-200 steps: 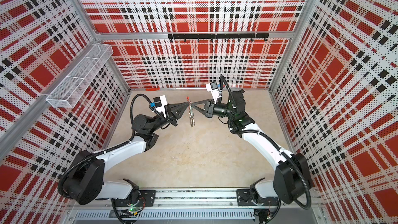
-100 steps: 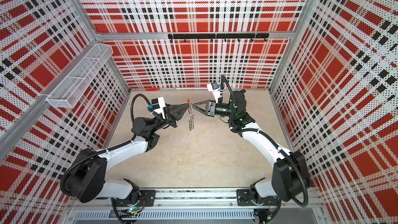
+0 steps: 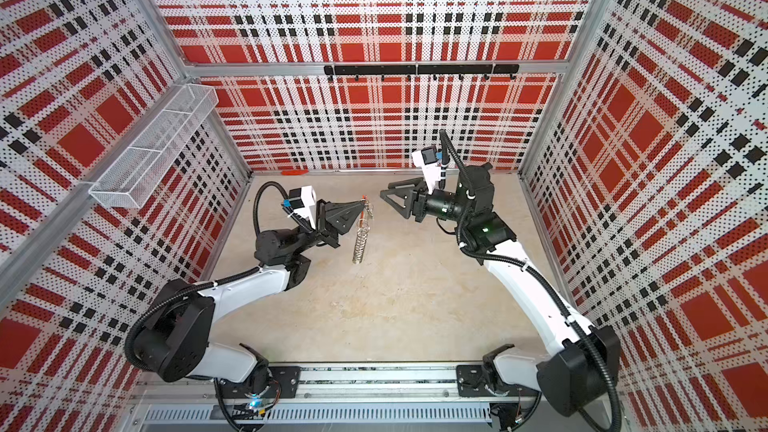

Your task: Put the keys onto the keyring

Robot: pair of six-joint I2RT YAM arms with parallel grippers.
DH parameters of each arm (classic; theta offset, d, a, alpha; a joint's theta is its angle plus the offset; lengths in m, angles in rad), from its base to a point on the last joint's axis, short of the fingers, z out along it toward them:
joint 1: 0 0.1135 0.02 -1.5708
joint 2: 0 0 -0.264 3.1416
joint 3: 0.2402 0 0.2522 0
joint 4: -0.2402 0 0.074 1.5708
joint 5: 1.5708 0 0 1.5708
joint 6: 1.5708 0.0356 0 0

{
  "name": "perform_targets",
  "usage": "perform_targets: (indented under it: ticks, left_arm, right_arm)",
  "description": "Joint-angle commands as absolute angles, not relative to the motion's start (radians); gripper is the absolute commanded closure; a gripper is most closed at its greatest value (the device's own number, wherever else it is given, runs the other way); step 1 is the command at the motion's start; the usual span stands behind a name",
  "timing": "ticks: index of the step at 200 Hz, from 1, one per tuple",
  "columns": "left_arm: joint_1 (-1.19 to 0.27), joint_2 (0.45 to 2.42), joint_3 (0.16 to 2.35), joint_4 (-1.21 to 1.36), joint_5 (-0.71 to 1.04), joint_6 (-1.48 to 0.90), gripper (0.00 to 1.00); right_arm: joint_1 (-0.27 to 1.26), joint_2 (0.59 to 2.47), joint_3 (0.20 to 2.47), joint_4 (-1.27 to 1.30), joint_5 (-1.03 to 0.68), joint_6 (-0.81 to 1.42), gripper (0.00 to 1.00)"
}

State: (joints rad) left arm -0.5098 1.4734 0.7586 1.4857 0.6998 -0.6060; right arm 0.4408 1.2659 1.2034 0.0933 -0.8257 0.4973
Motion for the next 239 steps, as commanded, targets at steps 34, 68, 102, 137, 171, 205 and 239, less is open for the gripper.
perform_targets:
  ticks: [34,68,102,137,171,205,239]
  left_arm:
    - [-0.500,1.477,0.803,1.559,0.675,-0.676,1.00]
    - [-0.501,1.478,0.803,1.562,0.678,-0.684,1.00]
    - [-0.500,1.483,0.804,1.564,0.677,-0.696,1.00]
    - [-0.501,1.492,0.806,1.575,0.675,-0.710,1.00]
    - [-0.499,1.495,0.806,1.576,0.669,-0.722,1.00]
    - [-0.492,1.496,0.805,1.582,0.663,-0.739,1.00]
    - [-0.489,1.496,0.806,1.585,0.660,-0.751,1.00]
  right_arm:
    - [0.494,1.306,1.201,0.196,-0.854,0.445,0.52]
    - [0.507,1.321,1.195,0.231,-0.861,0.457,0.53]
    - [0.518,1.334,1.199,0.247,-0.864,0.463,0.58]
    - [0.531,1.347,1.204,0.260,-0.873,0.467,0.58]
    - [0.532,1.335,1.190,0.289,-0.871,0.476,0.57]
    - [0.532,1.330,1.182,0.298,-0.867,0.479,0.57]
    - [0.532,1.334,1.177,0.308,-0.878,0.487,0.60]
